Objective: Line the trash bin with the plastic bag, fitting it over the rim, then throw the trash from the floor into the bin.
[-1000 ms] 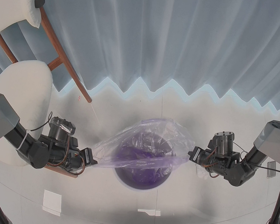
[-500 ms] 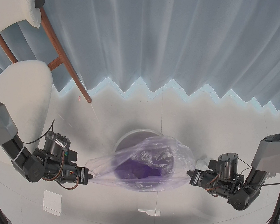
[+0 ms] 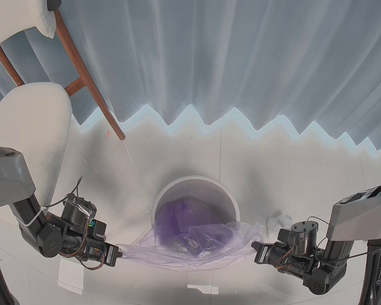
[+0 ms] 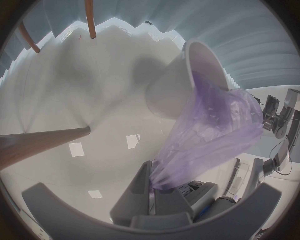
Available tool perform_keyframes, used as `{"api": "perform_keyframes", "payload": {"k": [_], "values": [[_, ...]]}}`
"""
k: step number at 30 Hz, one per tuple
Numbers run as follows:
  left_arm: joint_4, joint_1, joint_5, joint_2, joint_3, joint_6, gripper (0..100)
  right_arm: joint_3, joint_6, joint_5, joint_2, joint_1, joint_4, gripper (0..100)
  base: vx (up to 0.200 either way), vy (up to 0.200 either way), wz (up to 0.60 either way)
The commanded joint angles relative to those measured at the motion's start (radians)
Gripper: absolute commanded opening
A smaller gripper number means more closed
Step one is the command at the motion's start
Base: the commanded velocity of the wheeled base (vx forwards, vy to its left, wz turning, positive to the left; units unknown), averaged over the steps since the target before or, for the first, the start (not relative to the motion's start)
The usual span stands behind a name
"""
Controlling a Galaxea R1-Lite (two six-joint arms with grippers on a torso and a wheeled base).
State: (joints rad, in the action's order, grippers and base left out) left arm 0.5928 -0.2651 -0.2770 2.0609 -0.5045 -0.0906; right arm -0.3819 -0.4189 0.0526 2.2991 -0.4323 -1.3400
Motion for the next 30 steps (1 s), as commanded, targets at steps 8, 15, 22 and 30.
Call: {"api": "perform_keyframes", "payload": {"k": [8,15,22,30], "values": [[0.104,0.03,0.084,0.137,-0.032,0.072,0,-0.054,0.02,-0.023,0.071,0.032,-0.008,0,0.0,0.0,0.0],[0.251,0.015,0.068,0.137,-0.02,0.071,0,-0.06,0.022,-0.028,0.005,0.04,-0.005,0,0.0,0.0,0.0],[0.41,0.009,0.015,0.102,0.017,0.051,0,-0.04,0.02,-0.026,-0.079,0.035,-0.005,100,0.0,0.0,0.0],[0.593,-0.014,-0.008,0.096,0.101,0.038,100,0.029,0.025,-0.023,-0.152,0.021,-0.034,100,0.0,0.0,0.0]]}}
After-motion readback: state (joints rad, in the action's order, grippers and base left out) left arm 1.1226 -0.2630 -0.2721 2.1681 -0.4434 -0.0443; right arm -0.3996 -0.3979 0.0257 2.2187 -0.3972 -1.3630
